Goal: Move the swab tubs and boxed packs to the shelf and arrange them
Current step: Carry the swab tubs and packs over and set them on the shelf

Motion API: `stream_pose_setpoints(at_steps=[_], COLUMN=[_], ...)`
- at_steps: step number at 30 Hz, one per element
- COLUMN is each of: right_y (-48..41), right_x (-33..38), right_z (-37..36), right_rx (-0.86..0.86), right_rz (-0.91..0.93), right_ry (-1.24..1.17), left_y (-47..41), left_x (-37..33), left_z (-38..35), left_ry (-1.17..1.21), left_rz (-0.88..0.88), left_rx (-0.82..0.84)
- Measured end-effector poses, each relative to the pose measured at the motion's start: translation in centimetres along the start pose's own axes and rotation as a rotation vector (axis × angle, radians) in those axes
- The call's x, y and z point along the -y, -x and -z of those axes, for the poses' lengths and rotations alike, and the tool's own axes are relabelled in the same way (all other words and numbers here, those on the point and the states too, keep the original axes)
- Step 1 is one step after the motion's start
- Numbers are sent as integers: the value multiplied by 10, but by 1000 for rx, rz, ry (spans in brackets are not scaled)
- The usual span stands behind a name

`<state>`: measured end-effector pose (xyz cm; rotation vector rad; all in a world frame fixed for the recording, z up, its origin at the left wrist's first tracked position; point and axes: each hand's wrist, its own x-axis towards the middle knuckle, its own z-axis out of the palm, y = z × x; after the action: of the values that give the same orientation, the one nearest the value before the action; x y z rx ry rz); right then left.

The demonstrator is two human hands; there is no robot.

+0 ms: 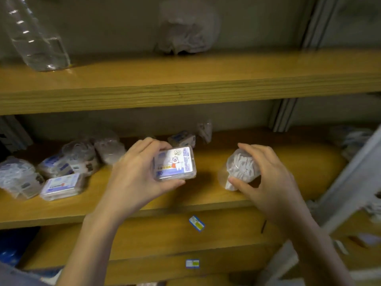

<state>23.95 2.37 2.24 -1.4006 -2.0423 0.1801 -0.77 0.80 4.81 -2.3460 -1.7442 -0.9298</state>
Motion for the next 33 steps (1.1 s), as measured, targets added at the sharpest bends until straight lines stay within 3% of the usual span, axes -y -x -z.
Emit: stream_pose_setpoints(at_steps=[10, 21, 33], right_y=[92, 179, 205], right_x=[-96, -206, -301], right_z=[119, 222, 261], right_rx=[-109, -117, -119], right_rz=[-96, -277, -351], right_ry=[120, 222, 236], left_y=[-31, -20, -62], left_x=[-166, -331, -424], left_z=[-73, -167, -243], left_ry=[151, 295, 248], left_rz=[-244, -290, -335], left_rx=[126, 187, 226])
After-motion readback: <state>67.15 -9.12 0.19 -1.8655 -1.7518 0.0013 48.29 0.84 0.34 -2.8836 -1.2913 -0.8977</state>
